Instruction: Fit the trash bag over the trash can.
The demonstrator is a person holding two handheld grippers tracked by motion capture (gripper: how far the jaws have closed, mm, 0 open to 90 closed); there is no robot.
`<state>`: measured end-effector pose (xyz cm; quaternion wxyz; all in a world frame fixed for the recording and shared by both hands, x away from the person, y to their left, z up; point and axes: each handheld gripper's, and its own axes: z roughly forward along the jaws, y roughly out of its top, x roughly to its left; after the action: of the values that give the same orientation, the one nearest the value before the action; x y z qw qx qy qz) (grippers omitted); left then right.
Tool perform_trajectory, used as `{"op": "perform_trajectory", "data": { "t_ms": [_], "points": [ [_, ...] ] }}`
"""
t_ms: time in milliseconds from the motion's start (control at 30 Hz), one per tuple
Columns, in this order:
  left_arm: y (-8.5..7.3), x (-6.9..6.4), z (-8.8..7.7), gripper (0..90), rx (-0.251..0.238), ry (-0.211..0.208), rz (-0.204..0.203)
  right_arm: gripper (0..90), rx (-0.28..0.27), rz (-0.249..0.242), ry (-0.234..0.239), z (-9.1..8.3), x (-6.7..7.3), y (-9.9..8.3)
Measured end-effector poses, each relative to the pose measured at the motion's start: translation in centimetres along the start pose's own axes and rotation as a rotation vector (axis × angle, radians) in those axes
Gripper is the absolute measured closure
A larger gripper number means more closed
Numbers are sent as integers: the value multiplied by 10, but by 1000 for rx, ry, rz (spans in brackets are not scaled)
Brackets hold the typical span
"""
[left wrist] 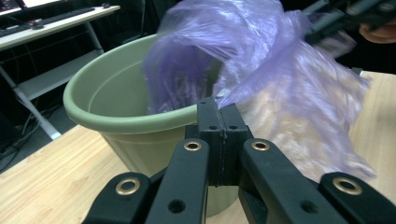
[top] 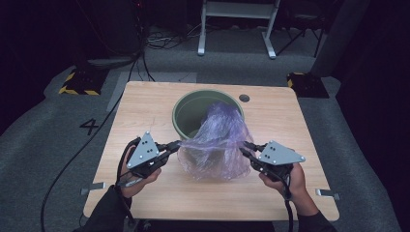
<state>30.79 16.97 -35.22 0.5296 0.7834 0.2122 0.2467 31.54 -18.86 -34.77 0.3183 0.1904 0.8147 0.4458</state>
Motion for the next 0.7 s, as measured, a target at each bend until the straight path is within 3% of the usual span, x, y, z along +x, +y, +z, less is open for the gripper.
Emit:
{"op": "perform_trajectory", "data": {
  "t_ms": [200, 233, 333, 367, 433, 467, 567, 633, 700],
  "points": [
    [-1, -1, 2, 897, 15, 0, 18, 847, -41, 18, -51, 3, -15, 5],
    [-1, 0, 2, 854, 12, 0, 8, 867, -51, 19, -53, 4, -16, 7],
    [1, 3, 1, 530, -3, -11, -33, 889, -82, 30, -42, 7, -19, 15],
    [2, 4, -1, 446, -37, -14, -68, 895, -88, 30, -38, 8, -19, 18],
    [2, 3, -3, 291, -50, -26, -84, 897, -90, 25, -35, 9, -19, 20],
    [5, 0, -5, 250, -73, -59, -105, 900, -90, 23, -27, 11, -19, 24],
    [10, -6, -9, 193, -90, -108, -99, 900, -84, 19, -24, 15, -19, 27],
    [14, -11, -10, 159, -98, -132, -94, 900, -85, 28, -14, 17, -20, 29],
    [19, -16, -10, 154, -95, -130, -82, 900, -89, 32, -2, 18, -19, 32]
  ]
}}
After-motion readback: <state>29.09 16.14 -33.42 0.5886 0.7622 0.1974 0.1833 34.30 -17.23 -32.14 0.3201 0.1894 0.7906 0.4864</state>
